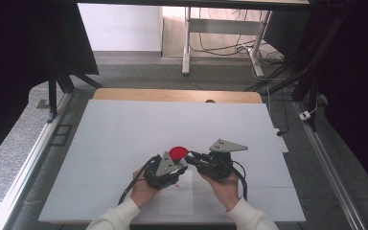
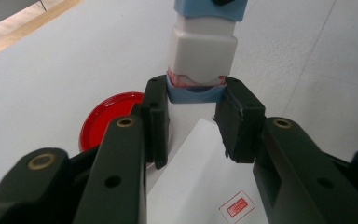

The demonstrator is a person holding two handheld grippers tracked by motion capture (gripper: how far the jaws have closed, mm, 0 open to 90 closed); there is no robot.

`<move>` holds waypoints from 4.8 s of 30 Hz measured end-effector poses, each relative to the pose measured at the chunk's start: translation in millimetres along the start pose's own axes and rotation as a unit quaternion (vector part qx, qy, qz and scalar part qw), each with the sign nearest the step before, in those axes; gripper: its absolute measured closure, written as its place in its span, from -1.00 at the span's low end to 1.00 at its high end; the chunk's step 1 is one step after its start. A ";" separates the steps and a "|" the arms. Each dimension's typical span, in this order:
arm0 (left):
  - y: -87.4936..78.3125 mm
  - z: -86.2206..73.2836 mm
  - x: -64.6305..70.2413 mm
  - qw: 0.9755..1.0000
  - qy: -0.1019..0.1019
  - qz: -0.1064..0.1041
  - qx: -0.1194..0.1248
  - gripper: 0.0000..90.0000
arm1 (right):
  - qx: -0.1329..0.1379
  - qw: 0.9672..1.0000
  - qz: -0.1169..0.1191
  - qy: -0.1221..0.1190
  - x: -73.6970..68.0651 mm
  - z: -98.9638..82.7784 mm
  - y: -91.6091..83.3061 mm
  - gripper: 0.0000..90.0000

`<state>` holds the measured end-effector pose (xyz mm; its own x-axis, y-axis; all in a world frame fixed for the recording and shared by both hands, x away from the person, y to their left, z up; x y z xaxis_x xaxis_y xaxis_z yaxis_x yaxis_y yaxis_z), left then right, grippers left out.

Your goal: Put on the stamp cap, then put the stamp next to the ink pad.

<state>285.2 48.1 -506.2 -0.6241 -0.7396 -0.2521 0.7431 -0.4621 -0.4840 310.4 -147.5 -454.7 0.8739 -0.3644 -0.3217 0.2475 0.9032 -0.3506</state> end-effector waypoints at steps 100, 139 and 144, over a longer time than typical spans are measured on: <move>-17.3 -17.0 -21.4 0.997 -0.048 -0.022 -0.049 -0.33 | -0.004 1.000 -0.010 -0.006 12.4 -6.5 -3.1 0.67; -99.1 -97.3 -75.5 0.988 -0.131 0.039 -0.071 -0.32 | -0.010 0.998 -0.044 -0.049 25.0 2.7 -19.0 0.66; -100.1 -99.8 -76.6 0.987 -0.134 0.042 -0.073 -0.32 | -0.018 0.998 -0.048 -0.049 28.6 3.3 -18.7 0.67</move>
<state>234.6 199.8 -522.0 -0.4615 -0.8839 -0.0751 0.7340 -0.3330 -0.5919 332.1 -174.0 -454.4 0.8844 -0.4225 -0.1985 0.3178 0.8565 -0.4068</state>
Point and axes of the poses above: each handheld gripper's, and its own axes: y roughly forward along the jaws, z roughly out of its top, x roughly to its right, the point moved 1 cm from there along y, roughly forward along the jaws, and after that the axes turned 14 degrees about z, right-handed, at the moved point
